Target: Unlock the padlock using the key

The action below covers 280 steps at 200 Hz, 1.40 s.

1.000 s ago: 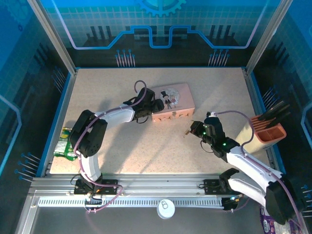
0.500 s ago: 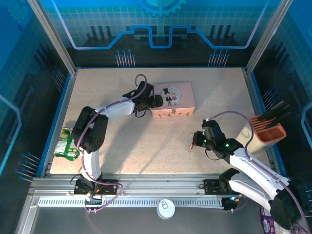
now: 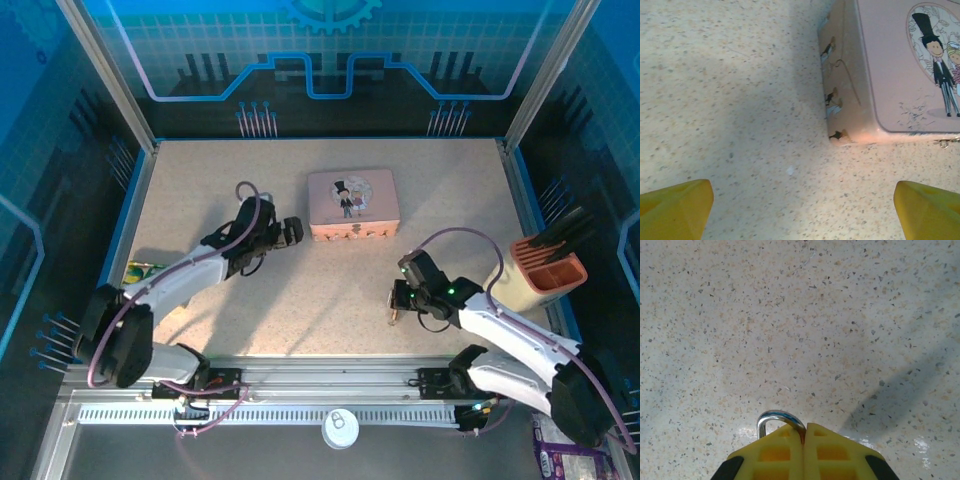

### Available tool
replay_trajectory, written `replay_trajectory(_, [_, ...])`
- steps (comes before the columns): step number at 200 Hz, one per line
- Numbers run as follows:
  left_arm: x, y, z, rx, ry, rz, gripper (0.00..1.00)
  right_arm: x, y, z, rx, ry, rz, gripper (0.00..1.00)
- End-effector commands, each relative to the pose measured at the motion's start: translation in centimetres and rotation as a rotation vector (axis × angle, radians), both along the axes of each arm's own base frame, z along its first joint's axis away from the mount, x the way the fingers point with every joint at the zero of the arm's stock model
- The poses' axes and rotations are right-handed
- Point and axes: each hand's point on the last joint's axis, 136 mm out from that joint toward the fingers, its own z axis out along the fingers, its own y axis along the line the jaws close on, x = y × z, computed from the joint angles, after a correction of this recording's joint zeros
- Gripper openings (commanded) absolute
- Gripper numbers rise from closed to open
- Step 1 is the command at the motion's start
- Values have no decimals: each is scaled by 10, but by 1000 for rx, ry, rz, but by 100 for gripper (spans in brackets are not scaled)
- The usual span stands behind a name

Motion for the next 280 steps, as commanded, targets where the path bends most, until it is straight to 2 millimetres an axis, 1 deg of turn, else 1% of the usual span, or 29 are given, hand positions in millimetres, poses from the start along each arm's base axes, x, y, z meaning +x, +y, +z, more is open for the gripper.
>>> replay_trajectory(1, [0, 17, 22, 16, -132, 40, 95, 7, 6, 8, -31, -7, 46, 0])
replay_trajectory(32, [-15, 32, 35, 32, -212, 58, 95, 13, 13, -8, -52, 30, 69, 0])
replay_trajectory(64, [-33, 52, 45, 46, -278, 101, 98, 21, 31, -18, -60, 86, 122, 0])
replay_trajectory(76, [-38, 58, 45, 44, -287, 111, 99, 25, 35, -21, -71, 95, 132, 0])
replay_trajectory(94, [-41, 59, 42, 40, -282, 108, 99, 30, 39, -24, -80, 100, 146, 0])
replay_trajectory(113, [-43, 60, 38, 40, -277, 109, 99, 33, 39, -28, -112, 123, 160, 0])
replay_trajectory(119, [-43, 61, 36, 37, -280, 114, 99, 33, 38, -30, -124, 128, 164, 3])
replay_trajectory(129, [-43, 63, 34, 33, -280, 124, 99, 35, 39, -29, -126, 134, 165, 12])
replay_trajectory(155, [-39, 64, 40, 46, -295, 115, 99, 43, 45, -21, -129, 123, 191, 29])
replay_trajectory(182, [-37, 66, 46, 58, -313, 110, 99, 46, 48, -14, -123, 105, 200, 41])
replay_trajectory(203, [-36, 68, 45, 59, -314, 112, 99, 48, 51, -5, -115, 90, 227, 45])
replay_trajectory(225, [-35, 66, 44, 54, -308, 104, 99, 48, 48, 3, -138, 78, 254, 51])
replay_trajectory(241, [-34, 65, 45, 52, -303, 100, 99, 46, 45, 9, -150, 66, 270, 52])
replay_trajectory(259, [-34, 67, 45, 63, -306, 101, 99, 45, 45, 23, -137, 26, 294, 54])
replay_trajectory(260, [-34, 67, 45, 64, -306, 102, 99, 49, 47, 29, -129, 11, 293, 54])
replay_trajectory(263, [-33, 67, 46, 65, -308, 104, 99, 52, 49, 38, -120, -13, 300, 54])
replay_trajectory(280, [-30, 72, 49, 88, -319, 127, 99, 54, 48, 58, -110, -71, 332, 55])
